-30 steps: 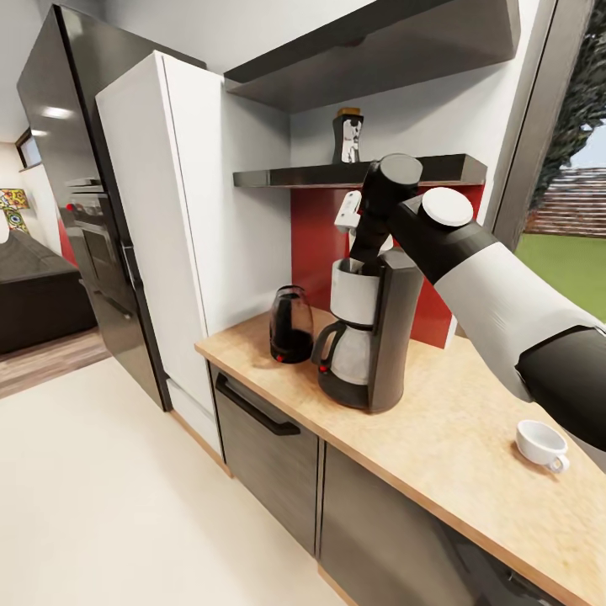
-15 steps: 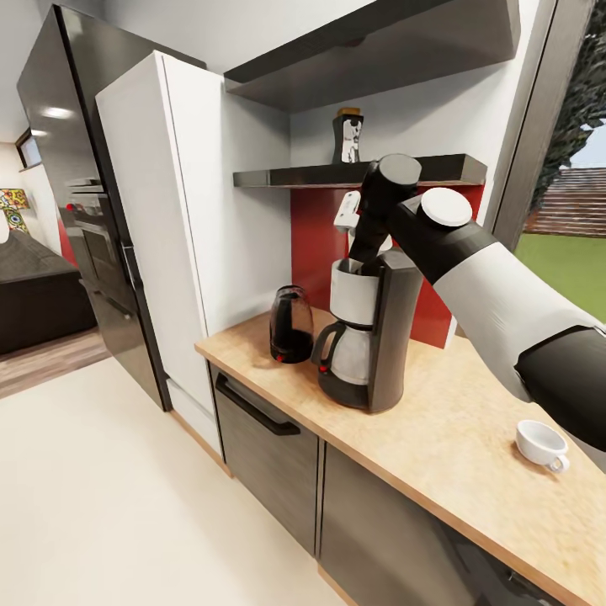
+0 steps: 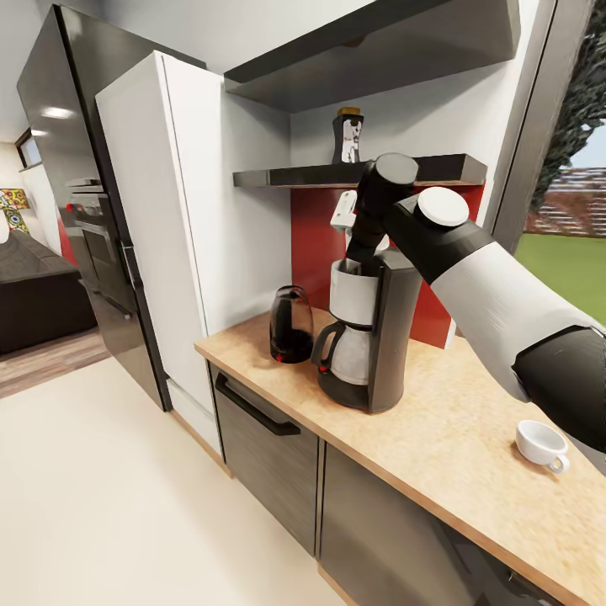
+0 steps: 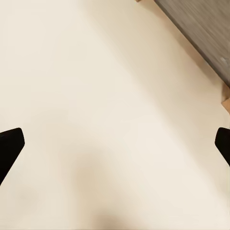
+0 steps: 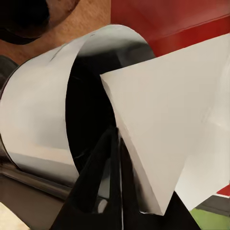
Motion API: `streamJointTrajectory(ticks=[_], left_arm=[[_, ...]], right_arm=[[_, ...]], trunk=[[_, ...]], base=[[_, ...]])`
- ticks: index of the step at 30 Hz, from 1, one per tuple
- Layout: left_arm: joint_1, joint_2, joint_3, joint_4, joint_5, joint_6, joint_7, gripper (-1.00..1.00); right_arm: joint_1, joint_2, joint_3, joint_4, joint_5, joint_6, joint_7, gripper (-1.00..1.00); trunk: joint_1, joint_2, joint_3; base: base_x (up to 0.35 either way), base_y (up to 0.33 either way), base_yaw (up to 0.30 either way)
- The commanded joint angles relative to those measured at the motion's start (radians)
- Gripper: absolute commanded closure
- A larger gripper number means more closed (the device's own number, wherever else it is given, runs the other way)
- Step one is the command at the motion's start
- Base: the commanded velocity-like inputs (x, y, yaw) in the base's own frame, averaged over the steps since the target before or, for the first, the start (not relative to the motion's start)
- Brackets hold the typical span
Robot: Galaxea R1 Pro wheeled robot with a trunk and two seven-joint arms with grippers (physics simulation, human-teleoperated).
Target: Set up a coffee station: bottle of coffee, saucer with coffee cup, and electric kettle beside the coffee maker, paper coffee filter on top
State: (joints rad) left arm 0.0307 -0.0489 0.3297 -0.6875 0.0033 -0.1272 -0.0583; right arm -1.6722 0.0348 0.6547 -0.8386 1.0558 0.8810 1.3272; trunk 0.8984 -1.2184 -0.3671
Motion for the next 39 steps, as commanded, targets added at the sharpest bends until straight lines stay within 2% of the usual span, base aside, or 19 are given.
streamJointTrajectory(ticks=[1,8,9,39], left_arm=[[0.0,-0.001,0.005,-0.001,0.0,-0.001,-0.006,-1.0],[0.0,-0.001,0.005,-0.001,0.0,-0.002,-0.006,-1.0],[0.0,-0.001,0.005,-0.001,0.0,-0.001,-0.006,-1.0],[0.0,-0.001,0.005,-0.001,0.0,0.0,-0.006,-1.0]], right_arm=[[-0.001,0.0,0.002,-0.001,0.012,0.001,-0.002,1.0],[-0.001,0.009,0.002,-0.001,0.012,0.001,-0.002,1.0],[-0.001,0.009,0.002,-0.001,0.012,0.001,-0.002,-1.0],[-0.001,0.008,0.001,-0.002,0.012,0.001,-0.002,-1.0]], trunk=[[0.0,-0.001,-0.001],[0.0,-0.001,-0.001],[0.0,-0.001,-0.001],[0.0,-0.001,-0.001]], base=[[0.0,0.0,0.0],[0.0,0.0,0.0],[0.0,0.0,0.0],[0.0,0.0,0.0]])
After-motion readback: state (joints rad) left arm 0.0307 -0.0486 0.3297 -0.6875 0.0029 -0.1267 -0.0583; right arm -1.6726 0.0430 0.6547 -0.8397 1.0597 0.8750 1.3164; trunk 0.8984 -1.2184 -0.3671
